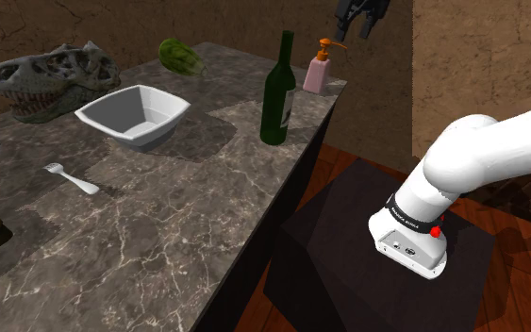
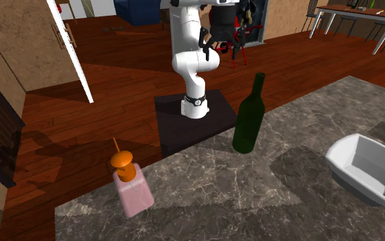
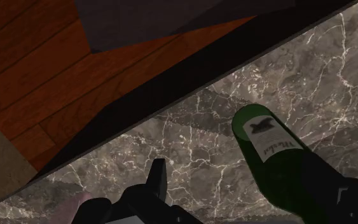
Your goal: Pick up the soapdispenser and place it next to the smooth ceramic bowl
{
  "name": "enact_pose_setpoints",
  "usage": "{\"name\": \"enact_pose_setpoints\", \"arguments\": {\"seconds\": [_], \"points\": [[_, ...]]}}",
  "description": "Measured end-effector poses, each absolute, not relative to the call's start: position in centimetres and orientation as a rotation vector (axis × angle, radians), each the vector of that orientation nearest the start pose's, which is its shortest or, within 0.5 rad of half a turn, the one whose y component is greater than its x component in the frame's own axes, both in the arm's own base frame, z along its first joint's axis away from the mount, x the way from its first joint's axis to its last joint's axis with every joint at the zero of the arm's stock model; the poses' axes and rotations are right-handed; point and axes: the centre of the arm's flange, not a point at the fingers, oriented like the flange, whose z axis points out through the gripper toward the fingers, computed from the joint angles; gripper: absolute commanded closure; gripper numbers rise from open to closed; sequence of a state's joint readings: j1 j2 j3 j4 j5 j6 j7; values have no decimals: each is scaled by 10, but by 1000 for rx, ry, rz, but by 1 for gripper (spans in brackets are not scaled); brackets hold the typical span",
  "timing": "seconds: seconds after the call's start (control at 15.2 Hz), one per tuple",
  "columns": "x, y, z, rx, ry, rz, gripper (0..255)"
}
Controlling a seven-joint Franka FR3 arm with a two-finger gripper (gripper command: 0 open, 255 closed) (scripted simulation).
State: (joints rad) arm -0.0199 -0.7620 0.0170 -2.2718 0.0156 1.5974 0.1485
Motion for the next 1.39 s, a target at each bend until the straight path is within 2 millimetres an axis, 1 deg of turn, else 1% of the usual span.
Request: {"name": "enact_pose_setpoints", "arguments": {"seconds": [0.07,0.13,0.26,0.66,0.86,1.19,1.39], "points": [[317,3,625,-3119,243,-136,0],[321,-2,623,-3121,246,-135,0],[336,-14,619,-3128,258,-131,0],[383,-71,595,-3152,299,-113,0],[411,-97,587,-3164,320,-105,0],[446,-142,572,-3184,355,-92,0],[476,-172,559,-3195,377,-84,0]]}}
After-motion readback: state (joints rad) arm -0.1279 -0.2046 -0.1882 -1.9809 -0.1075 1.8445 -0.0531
